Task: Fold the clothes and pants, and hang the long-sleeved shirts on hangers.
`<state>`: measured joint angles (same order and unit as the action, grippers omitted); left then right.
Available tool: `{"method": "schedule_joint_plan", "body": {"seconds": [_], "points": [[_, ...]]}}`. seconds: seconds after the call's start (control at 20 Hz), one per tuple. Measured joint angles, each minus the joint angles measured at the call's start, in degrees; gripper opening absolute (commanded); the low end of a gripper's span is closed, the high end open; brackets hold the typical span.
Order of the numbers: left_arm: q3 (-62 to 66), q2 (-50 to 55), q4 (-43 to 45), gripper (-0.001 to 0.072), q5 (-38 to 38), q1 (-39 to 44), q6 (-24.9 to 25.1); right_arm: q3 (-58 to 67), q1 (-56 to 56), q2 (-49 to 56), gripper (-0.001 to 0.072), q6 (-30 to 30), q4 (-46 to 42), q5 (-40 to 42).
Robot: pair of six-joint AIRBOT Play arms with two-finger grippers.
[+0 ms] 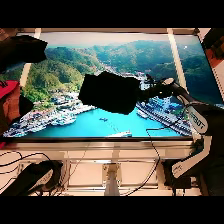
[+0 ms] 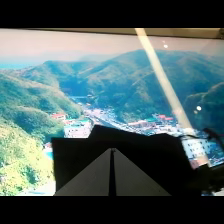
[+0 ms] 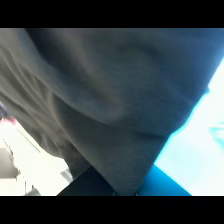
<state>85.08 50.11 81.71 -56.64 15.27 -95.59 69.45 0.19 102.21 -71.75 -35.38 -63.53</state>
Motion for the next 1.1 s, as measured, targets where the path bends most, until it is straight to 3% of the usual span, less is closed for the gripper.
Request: {"method": "schedule_joint_plan", "body": {"seconds": [0.15, 0.65, 0.95, 1.05, 1.1], "points": [[0.0, 0.0, 1.7, 0.0016, -0.3, 0.0, 0.0, 0.0, -9.1, -2.0, 0.0014, -3.1, -5.3, -0.9], [0.0, 0.0, 3.7, 0.0016, -0.4, 0.0, 0.0, 0.0, -58.9, -10.8, 0.0014, -5.4, -23.7, -9.5], [0.0, 0.0, 3.7, 0.0015, -0.4, 0.0, 0.0, 0.0, -73.2, -11.7, 0.0026, -6.3, -33.9, -13.6], [0.0, 0.0, 3.8, 0.0016, -0.4, 0.0, 0.0, 0.1, -74.8, -11.8, 0.0275, -7.3, -35.7, -14.4], [0.0, 0.0, 3.8, 0.0016, -0.4, 0.0, 0.0, 0.3, -75.3, -11.8, 0.0336, -8.2, -36.4, -14.8]]}}
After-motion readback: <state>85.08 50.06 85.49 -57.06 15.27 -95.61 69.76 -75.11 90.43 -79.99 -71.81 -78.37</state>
